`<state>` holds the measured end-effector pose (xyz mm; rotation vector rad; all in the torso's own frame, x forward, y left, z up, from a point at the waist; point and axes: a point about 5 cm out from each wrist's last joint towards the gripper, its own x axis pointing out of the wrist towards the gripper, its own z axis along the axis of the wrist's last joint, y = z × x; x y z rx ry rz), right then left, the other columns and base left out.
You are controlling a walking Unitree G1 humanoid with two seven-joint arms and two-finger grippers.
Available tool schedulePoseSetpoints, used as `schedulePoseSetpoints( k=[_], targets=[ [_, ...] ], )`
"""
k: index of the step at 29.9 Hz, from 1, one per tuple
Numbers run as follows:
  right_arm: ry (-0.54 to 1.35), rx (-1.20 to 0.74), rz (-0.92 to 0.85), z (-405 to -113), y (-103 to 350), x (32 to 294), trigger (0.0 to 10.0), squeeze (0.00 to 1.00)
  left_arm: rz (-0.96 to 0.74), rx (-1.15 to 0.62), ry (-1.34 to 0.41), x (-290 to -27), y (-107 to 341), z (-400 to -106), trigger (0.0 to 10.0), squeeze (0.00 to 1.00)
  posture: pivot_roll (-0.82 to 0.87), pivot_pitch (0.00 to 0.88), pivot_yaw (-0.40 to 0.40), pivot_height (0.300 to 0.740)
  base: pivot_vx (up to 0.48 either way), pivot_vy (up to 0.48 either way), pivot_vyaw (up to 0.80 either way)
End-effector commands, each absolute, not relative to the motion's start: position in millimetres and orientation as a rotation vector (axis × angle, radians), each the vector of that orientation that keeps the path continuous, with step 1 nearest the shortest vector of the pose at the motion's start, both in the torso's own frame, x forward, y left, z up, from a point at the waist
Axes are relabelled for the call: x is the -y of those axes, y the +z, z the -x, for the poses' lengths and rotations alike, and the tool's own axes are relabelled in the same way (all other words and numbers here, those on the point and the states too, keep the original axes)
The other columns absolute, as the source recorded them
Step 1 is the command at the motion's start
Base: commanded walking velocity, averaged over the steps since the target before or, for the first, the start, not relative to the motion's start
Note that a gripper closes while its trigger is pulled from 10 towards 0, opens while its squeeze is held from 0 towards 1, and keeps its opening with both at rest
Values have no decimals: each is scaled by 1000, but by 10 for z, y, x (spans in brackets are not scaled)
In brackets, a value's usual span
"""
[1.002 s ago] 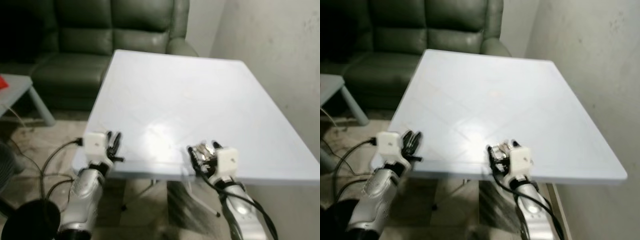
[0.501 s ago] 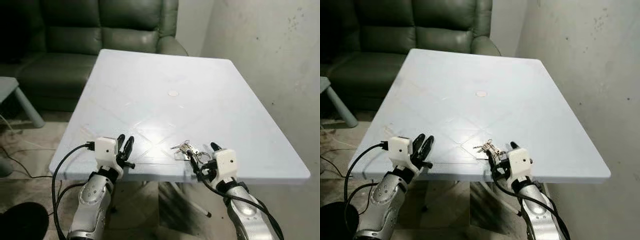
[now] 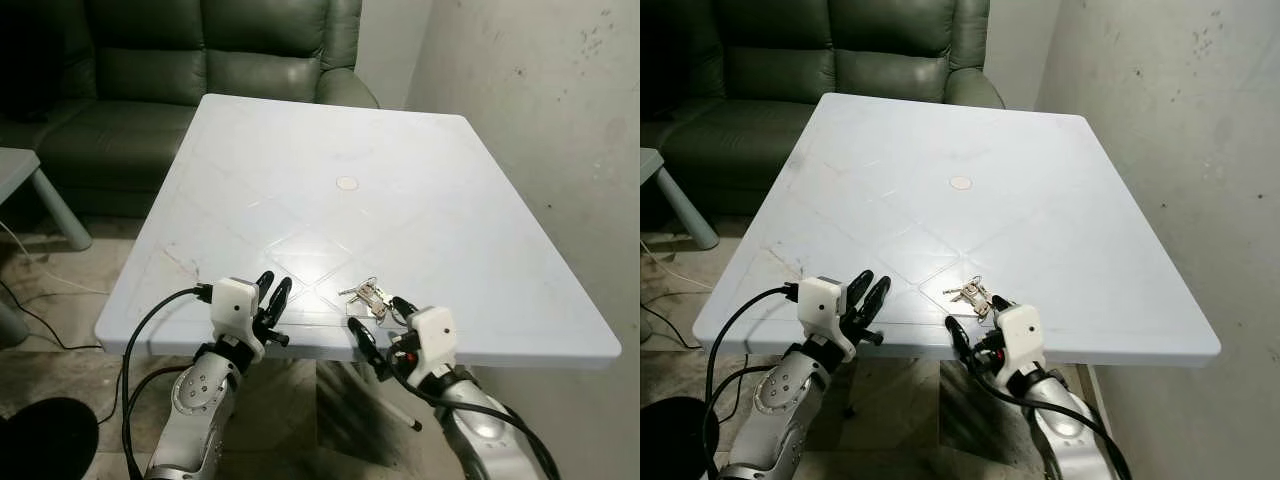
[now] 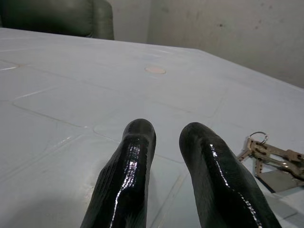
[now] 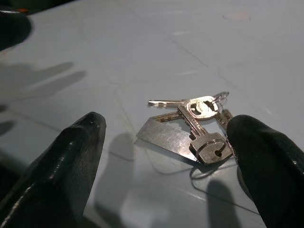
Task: Hang keys on a hook
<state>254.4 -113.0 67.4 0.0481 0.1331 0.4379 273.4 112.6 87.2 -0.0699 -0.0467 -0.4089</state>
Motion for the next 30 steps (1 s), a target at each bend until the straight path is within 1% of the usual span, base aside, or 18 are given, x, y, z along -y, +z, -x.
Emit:
schedulePoseSetpoints(
  k=[1, 6, 11, 13, 14, 15, 16, 17, 18, 19, 20, 23, 24, 26, 27, 28, 29, 30],
  targets=[
    [405, -142, -46, -2575, 710, 1141, 10000, 0, 53, 59, -435, -1092, 902, -2720, 10000, 0, -28, 49, -73, 740, 0, 0, 0],
    [345, -190, -95, -2616, 694, 1095, 10000, 0, 42, 62, -440, -1073, 917, -2716, 10000, 0, -17, 54, -75, 740, 0, 0, 0],
    [284, -185, -58, -2657, 719, 1102, 10000, 0, 29, 62, -440, -1064, 917, -2701, 10000, 0, -9, 62, -76, 740, 0, 0, 0],
    [253, -190, -52, -2672, 722, 1124, 8196, 0, 24, 62, -438, -1065, 916, -2694, 10000, 0, -8, 63, -75, 740, 0, 0, 0],
    [228, -193, -45, -2683, 718, 1152, 5882, 0, 24, 62, -438, -1065, 916, -2686, 10000, 0, -7, 64, -74, 740, 0, 0, 0],
    [217, -199, -46, -2686, 714, 1164, 5882, 0, 24, 62, -438, -1065, 915, -2682, 10000, 0, -7, 64, -74, 740, 0, 0, 0],
    [216, -202, -46, -2687, 714, 1165, 4353, 0, 23, 61, -437, -1065, 915, -2681, 10000, 0, -7, 64, -74, 740, 0, 0, 0],
    [212, -202, -41, -2687, 718, 1168, 4039, 0, 22, 61, -438, -1065, 914, -2678, 10000, 0, -7, 66, -73, 740, 0, 0, 0],
    [208, -203, -35, -2685, 718, 1171, 3098, 0, 21, 59, -438, -1065, 911, -2674, 10000, 0, -8, 65, -72, 740, 0, 0, 0],
    [205, -203, -30, -2683, 717, 1174, 2902, 0, 21, 56, -439, -1065, 906, -2669, 10000, 0, -9, 65, -72, 740, 0, 0, 0],
    [200, -197, -32, -2677, 722, 1178, 0, 0, 22, 47, -449, -1056, 894, -2658, 10000, 0, -9, 65, -72, 740, 0, 0, 0],
    [198, -196, -31, -2669, 718, 1180, 549, 0, 16, 36, -474, -1024, 869, -2631, 10000, 0, -10, 65, -70, 740, 0, 0, 0],
    [195, -198, -29, -2667, 716, 1181, 2824, 0, 11, 34, -491, -997, 859, -2611, 10000, 0, -12, 65, -70, 740, 0, 0, 0],
    [197, -193, -31, -2656, 719, 1184, 4157, 0, -12, 35, -558, -909, 835, -2540, 10000, 0, -18, 63, -66, 740, 0, 0, 0],
    [207, -191, -39, -2647, 721, 1185, 6941, 0, -30, 30, -601, -847, 814, -2487, 10000, 0, -19, 62, -66, 740, 0, 0, 0],
    [207, -191, -39, -2647, 721, 1185, 6941, 0, -30, 30, -601, -847, 814, -2487, 10000, 0, -19, 62, -66, 740, 0, 0, 0],
    [211, -185, -36, -2640, 731, 1192, 9020, 0, -38, 28, -629, -798, 803, -2444, 10000, 0, -22, 62, -65, 740, 0, 0, 0],
    [214, -183, -38, -2635, 734, 1198, 9608, 0, -39, 27, -637, -784, 800, -2430, 10000, 0, -25, 62, -64, 740, 0, 0, 0]
  ],
)
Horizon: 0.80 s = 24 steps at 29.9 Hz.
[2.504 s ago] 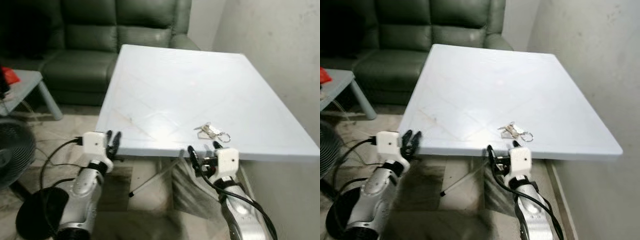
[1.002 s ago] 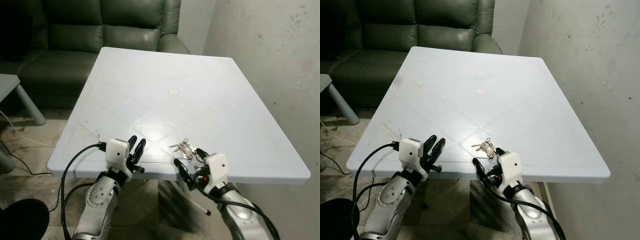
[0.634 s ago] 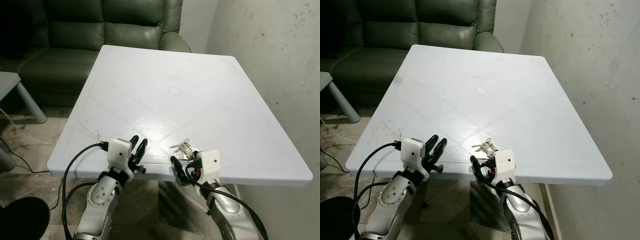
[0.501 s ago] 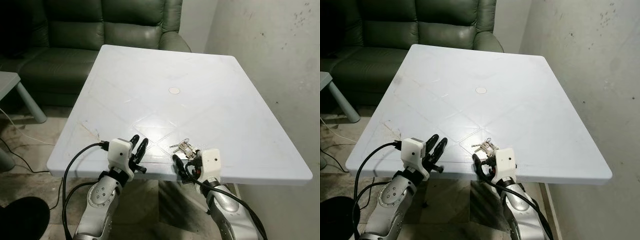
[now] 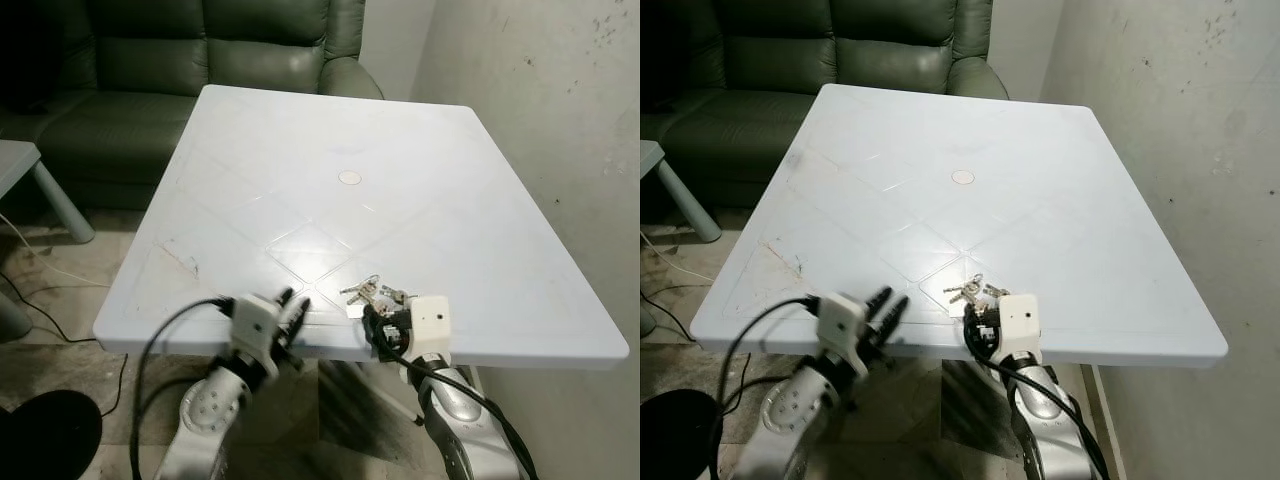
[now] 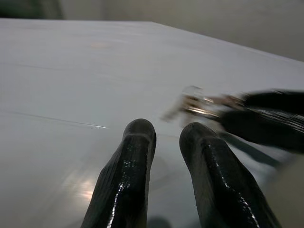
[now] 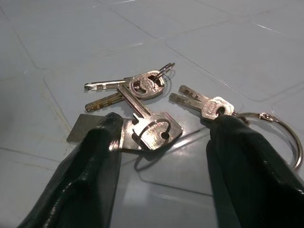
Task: Hang keys on a hook
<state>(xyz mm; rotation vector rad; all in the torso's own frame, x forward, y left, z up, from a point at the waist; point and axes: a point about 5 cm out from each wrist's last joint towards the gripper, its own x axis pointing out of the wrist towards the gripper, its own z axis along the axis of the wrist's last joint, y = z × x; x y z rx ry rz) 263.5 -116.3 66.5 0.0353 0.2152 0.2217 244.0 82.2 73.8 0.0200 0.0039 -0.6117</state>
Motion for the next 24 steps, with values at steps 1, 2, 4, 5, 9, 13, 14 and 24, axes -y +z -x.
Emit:
schedulePoseSetpoints(
  k=[1, 2, 4, 5, 9, 13, 14, 24],
  targets=[
    [220, -178, -44, -2627, 739, 1206, 9608, 0, -38, 25, -642, -774, 798, -2416, 10000, 0, -26, 62, -64, 740, 0, 0, 0],
    [222, -175, -46, -2623, 741, 1208, 9608, 0, -38, 23, -643, -773, 796, -2412, 10000, 0, -27, 62, -64, 740, 0, 0, 0],
    [220, -171, -41, -2616, 745, 1216, 8431, 0, -37, 21, -645, -773, 794, -2406, 10000, 0, -29, 63, -64, 740, 0, 0, 0],
    [218, -162, -37, -2608, 753, 1225, 4039, 0, -39, 22, -645, -776, 795, -2403, 10000, 0, -30, 64, -63, 740, 0, 0, 0],
    [220, -139, -38, -2587, 774, 1232, 0, 0, -41, 20, -642, -792, 793, -2410, 10000, 0, -31, 62, -64, 740, 0, 0, 0],
    [235, -150, -54, -2569, 770, 1227, 0, 0, -46, 23, -637, -797, 805, -2421, 10000, 0, -32, 64, -67, 740, 0, 0, 0],
    [238, -151, -60, -2567, 769, 1224, 0, 0, -44, 25, -634, -798, 807, -2424, 10000, 0, -32, 64, -67, 740, 0, 0, 0],
    [300, -217, -95, -2560, 732, 1163, 10000, 0, -48, 31, -627, -796, 821, -2432, 10000, 0, -27, 68, -70, 740, 0, 0, 0]
  ],
)
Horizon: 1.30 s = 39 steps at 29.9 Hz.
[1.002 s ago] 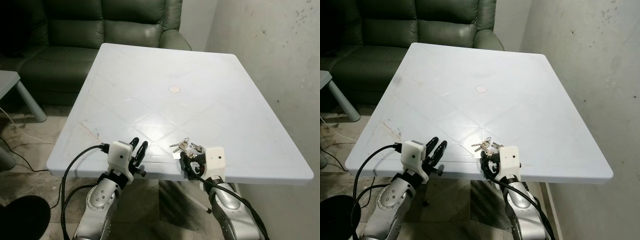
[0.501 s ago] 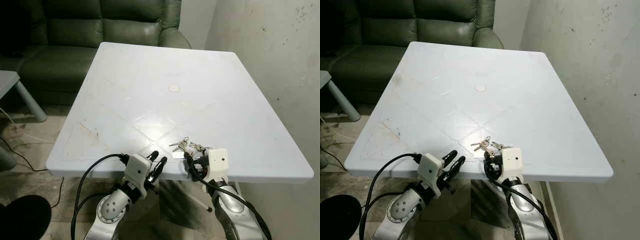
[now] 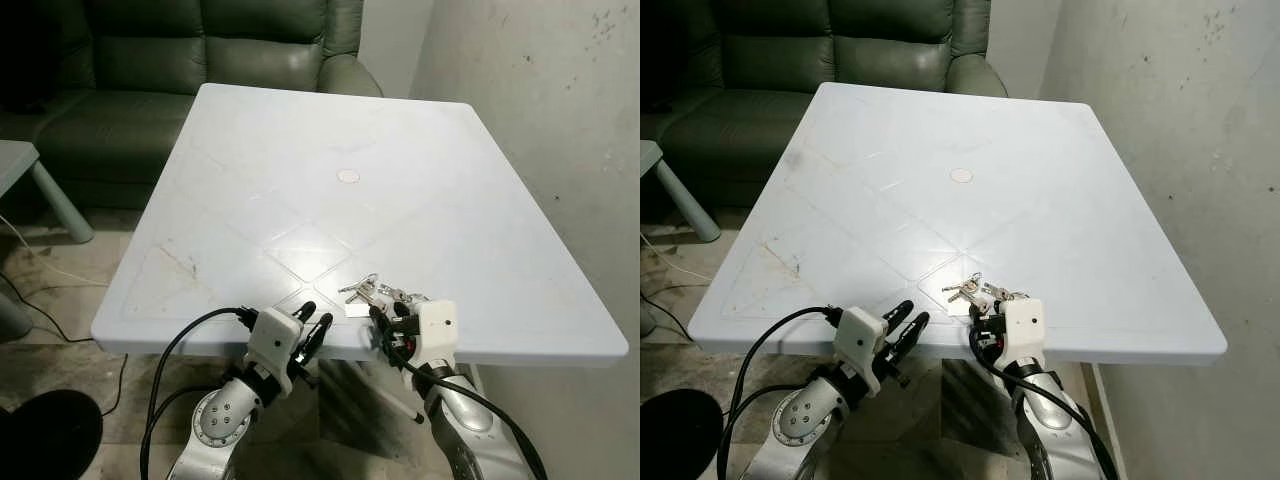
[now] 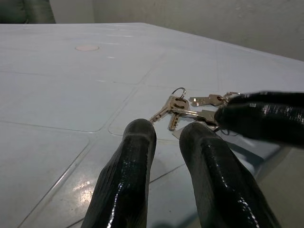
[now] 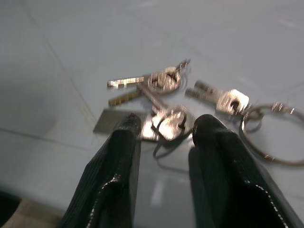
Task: Hang keys on a hook
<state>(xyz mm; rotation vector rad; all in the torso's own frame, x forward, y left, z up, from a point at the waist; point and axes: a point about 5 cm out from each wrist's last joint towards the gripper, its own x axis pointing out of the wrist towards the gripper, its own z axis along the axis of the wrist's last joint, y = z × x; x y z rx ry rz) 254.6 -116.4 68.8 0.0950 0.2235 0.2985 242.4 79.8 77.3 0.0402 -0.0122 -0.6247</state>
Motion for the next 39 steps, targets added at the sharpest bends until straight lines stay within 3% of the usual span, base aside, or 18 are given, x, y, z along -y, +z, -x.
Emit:
schedulePoseSetpoints(
  k=[1, 23, 25, 26, 27, 28, 29, 32, 39],
  targets=[
    [297, -222, -93, -2562, 727, 1163, 10000, 0, -48, 31, -626, -796, 822, -2430, 10000, 0, -26, 73, -71, 740, 0, 0, 0],
    [226, -266, -79, -2628, 710, 1091, 10000, 0, -55, 38, -599, -821, 847, -2430, 10000, 0, -4, 86, -74, 740, 0, 0, 0],
    [213, -266, -73, -2635, 708, 1098, 9490, 0, -55, 39, -598, -820, 849, -2431, 10000, 0, -4, 87, -74, 740, 0, 0, 0],
    [199, -261, -56, -2642, 711, 1107, 4275, 0, -56, 40, -597, -820, 851, -2434, 10000, 0, -5, 86, -75, 740, 0, 0, 0],
    [188, -256, -49, -2645, 712, 1116, 2392, 0, -56, 41, -596, -819, 852, -2434, 10000, 0, -6, 86, -76, 740, 0, 0, 0],
    [181, -253, -44, -2646, 713, 1120, 2392, 0, -56, 41, -596, -818, 852, -2434, 10000, 0, -6, 86, -76, 740, 0, 0, 0],
    [177, -252, -40, -2645, 713, 1127, 549, 0, -56, 41, -595, -817, 852, -2433, 10000, 0, -6, 89, -76, 740, 0, 0, 0],
    [174, -246, -39, -2642, 720, 1144, 0, 0, -55, 41, -595, -813, 852, -2431, 10000, 0, -7, 88, -78, 740, 0, 0, 0],
    [174, -235, -42, -2635, 731, 1172, 0, 0, -53, 44, -594, -800, 852, -2432, 10000, 0, -8, 87, -80, 740, 0, 0, 0]
  ],
)
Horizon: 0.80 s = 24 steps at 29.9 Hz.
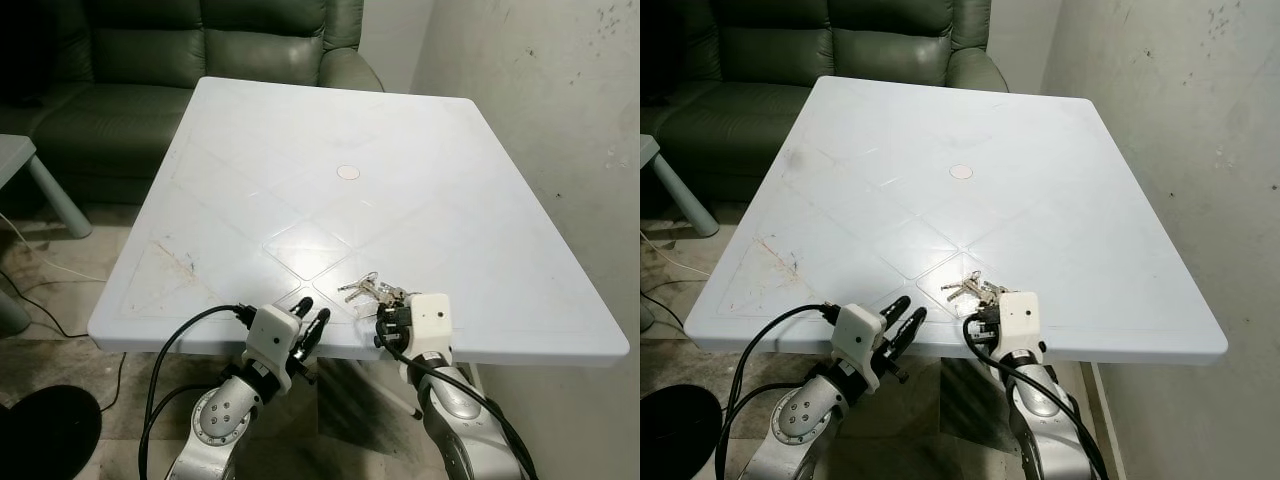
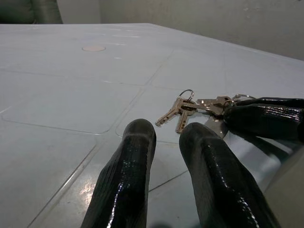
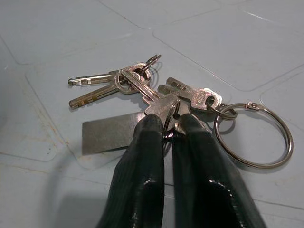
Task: Hang keys on a hook
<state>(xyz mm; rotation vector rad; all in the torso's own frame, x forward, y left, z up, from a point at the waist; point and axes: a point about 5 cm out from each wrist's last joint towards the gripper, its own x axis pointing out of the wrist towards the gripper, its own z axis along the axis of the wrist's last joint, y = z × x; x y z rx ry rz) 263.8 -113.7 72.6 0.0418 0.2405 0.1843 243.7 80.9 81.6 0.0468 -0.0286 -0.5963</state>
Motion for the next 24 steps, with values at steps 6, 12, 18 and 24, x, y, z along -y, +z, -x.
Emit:
schedulePoseSetpoints(
  k=[6, 12, 18, 24],
  targets=[
    [167, -232, -36, -2635, 731, 1168, 0, 0, -52, 46, -596, -790, 854, -2430, 10000, 0, -9, 85, -78, 740, 0, 0, 0],
    [156, -225, -31, -2644, 730, 1188, 0, 0, -52, 45, -599, -784, 848, -2431, 10000, 0, -10, 82, -77, 740, 0, 0, 0],
    [159, -128, -102, -2686, 837, 1249, 0, 0, -55, 59, -590, -778, 872, -2466, 10000, 0, -12, 68, -76, 740, 0, 0, 0],
    [223, 37, -139, -2710, 1026, 1346, 0, 0, -7, 88, -502, -887, 973, -2600, 10000, 0, -12, 55, -77, 740, 0, 0, 0]
  ],
)
